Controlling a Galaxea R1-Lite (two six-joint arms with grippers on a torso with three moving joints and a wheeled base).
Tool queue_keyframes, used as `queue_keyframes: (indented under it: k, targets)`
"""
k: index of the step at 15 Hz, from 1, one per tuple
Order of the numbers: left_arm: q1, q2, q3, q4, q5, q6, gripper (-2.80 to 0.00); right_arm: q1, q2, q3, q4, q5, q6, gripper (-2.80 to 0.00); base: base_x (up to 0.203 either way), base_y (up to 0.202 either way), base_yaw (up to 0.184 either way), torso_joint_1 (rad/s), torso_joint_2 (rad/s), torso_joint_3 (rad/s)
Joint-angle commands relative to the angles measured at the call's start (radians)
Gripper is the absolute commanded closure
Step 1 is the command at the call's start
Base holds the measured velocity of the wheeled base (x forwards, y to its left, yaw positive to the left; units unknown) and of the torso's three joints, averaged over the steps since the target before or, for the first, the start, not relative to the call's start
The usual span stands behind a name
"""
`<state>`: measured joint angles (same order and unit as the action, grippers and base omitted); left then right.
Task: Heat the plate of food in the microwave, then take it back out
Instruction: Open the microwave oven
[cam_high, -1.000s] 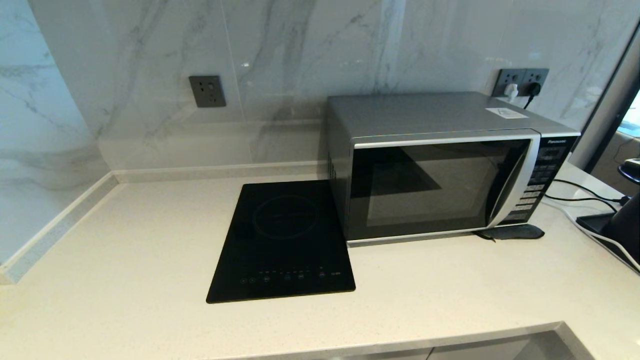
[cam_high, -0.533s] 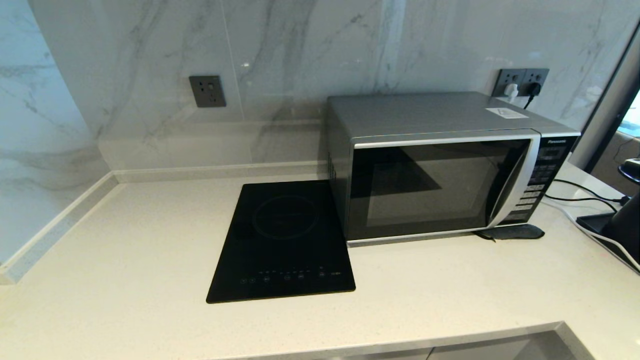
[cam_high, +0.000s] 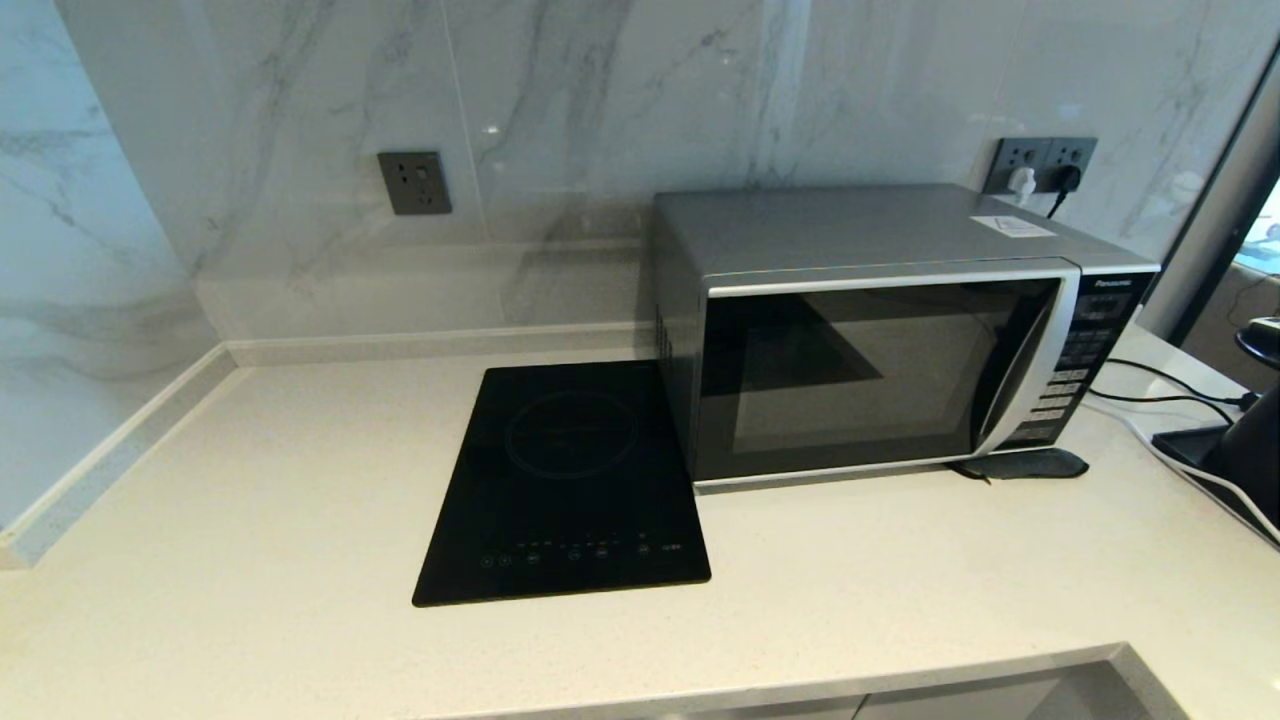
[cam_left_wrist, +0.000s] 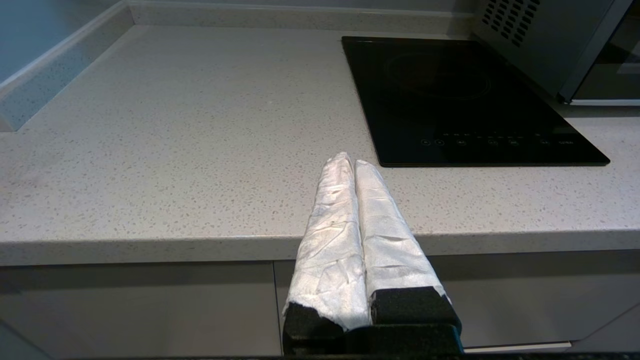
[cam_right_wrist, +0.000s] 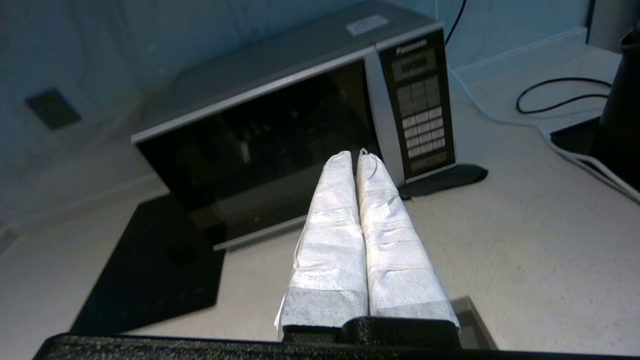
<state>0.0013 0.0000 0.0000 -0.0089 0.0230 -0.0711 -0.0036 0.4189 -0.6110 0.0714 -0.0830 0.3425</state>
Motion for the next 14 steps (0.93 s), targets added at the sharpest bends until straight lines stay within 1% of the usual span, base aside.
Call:
queue_keyframes:
  k: [1,2,3,5,7,8,13,14]
  targets:
    - [0.0,0.002,0.0,0.0,0.0,-0.001,0.0,-0.001,0.333,-0.227,0.003,-0.05,0.029,0.0,0.0,0.0,0.0,0.0,0.0,0.0]
    - [0.0,0.002,0.0,0.0,0.0,-0.001,0.0,-0.001,0.412,-0.299,0.004,-0.086,0.034,0.0,0.0,0.0,0.0,0.0,0.0,0.0]
    - [0.0,0.002,0.0,0.0,0.0,-0.001,0.0,-0.001,0.476,-0.344,0.005,-0.134,0.011,0.0,0.0,0.0,0.0,0.0,0.0,0.0]
    - [0.0,0.002,0.0,0.0,0.0,-0.001,0.0,-0.001,0.531,-0.354,0.006,-0.262,-0.137,0.0,0.0,0.0,0.0,0.0,0.0,0.0]
    - [0.0,0.002,0.0,0.0,0.0,-0.001,0.0,-0.001,0.547,-0.313,0.002,-0.379,-0.267,0.0,0.0,0.0,0.0,0.0,0.0,0.0]
    - [0.0,0.002,0.0,0.0,0.0,-0.001,0.0,-0.001,0.564,-0.3,-0.012,-0.416,-0.3,0.0,0.0,0.0,0.0,0.0,0.0,0.0]
    - [0.0,0.002,0.0,0.0,0.0,-0.001,0.0,0.0,0.693,-0.284,-0.157,-0.455,-0.306,0.0,0.0,0.0,0.0,0.0,0.0,0.0]
    - [0.0,0.002,0.0,0.0,0.0,-0.001,0.0,0.0,0.712,-0.278,-0.165,-0.456,-0.305,0.0,0.0,0.0,0.0,0.0,0.0,0.0]
